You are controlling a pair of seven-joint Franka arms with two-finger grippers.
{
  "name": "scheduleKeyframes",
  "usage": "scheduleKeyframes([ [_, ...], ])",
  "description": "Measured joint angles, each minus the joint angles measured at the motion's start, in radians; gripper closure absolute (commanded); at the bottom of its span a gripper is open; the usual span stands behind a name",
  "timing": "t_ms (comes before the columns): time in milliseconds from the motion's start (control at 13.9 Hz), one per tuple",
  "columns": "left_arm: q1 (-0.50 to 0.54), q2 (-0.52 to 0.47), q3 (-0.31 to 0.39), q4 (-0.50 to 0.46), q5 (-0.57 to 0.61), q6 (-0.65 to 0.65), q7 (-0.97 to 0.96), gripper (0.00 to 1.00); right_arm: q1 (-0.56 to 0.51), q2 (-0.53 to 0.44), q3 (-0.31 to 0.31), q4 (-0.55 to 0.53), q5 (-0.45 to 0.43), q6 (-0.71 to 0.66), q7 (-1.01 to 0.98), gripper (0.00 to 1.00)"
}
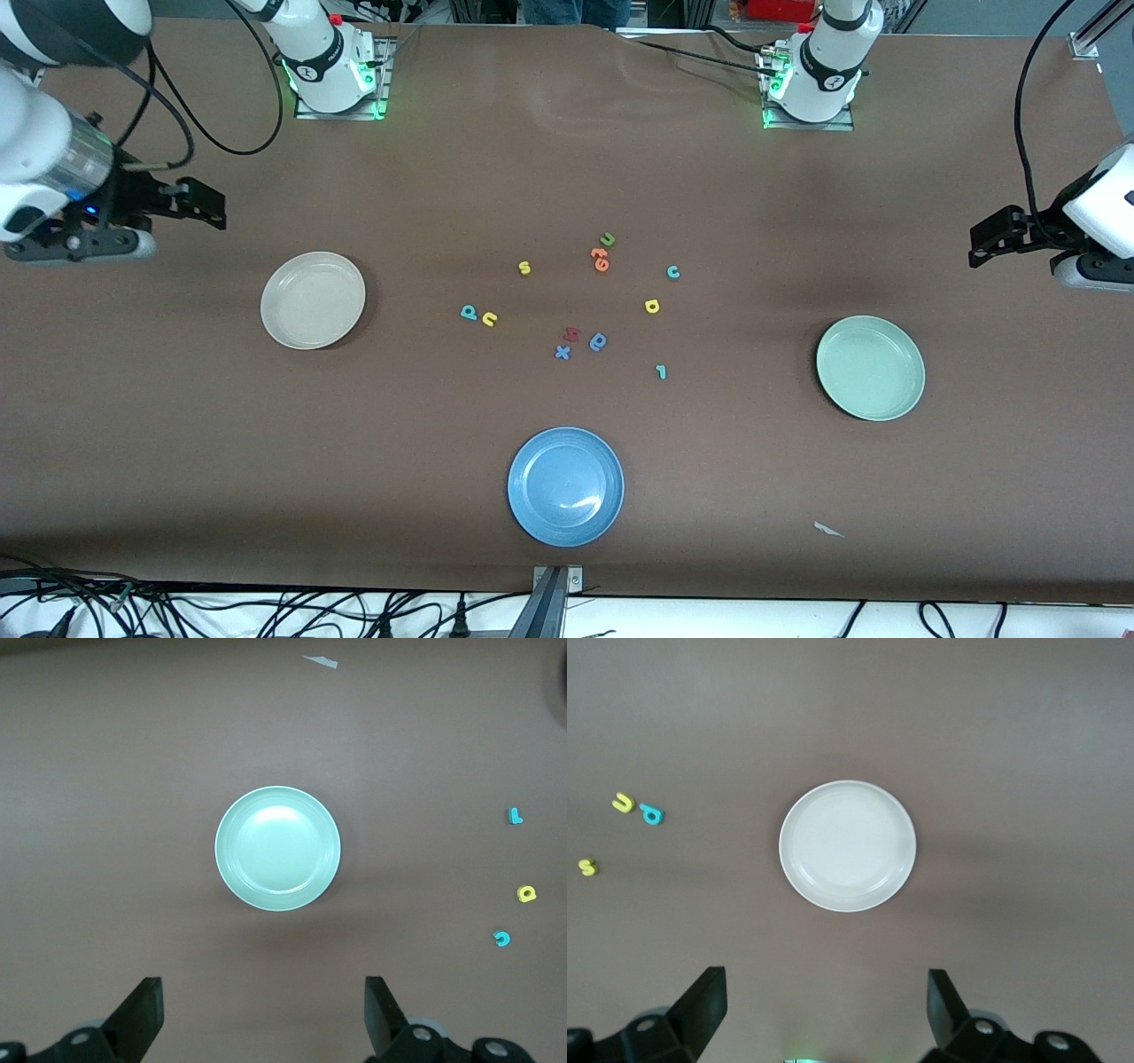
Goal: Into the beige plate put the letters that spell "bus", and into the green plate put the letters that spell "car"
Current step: 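Move the right gripper over the yellow u letter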
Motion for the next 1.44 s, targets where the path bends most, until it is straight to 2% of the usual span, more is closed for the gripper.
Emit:
scheduleKeyframes([
  [215,0.0,0.0,0.0,0.001,0.0,0.0,0.0,0.0,0.045,0.128,0.007,0.029,0.006,0.039,0.013,0.0],
  [359,0.0,0.0,0.0,0.002,0.0,0.001,0.0,0.0,0.095,0.213,0.011,0.072,0.009,0.084,0.125,0.0],
  [574,0.0,-0.001,0.0,0.003,0.0,0.001,0.0,0.0,0.17,0.285,0.019,0.089,0.012,0.163,0.342,0.0],
  [1077,0.0,-0.001,0.0,0.004,0.0,0.001,0.0,0.0,0.38,0.456,0.023,0.078,0.012,0.434,1.072,0.01],
  [1149,0.0,-0.001,0.0,0.004,0.0,0.001,0.0,0.0,0.396,0.47,0.023,0.07,0.012,0.468,1.167,0.02],
  [1292,0.0,-0.001,0.0,0.004,0.0,0.002,0.0,0.0,0.415,0.485,0.023,0.047,0.012,0.503,1.36,0.13],
  [1436,0.001,-0.001,0.0,0.004,0.0,0.002,0.0,0.0,0.424,0.498,0.023,0.026,0.012,0.545,1.513,0.13],
])
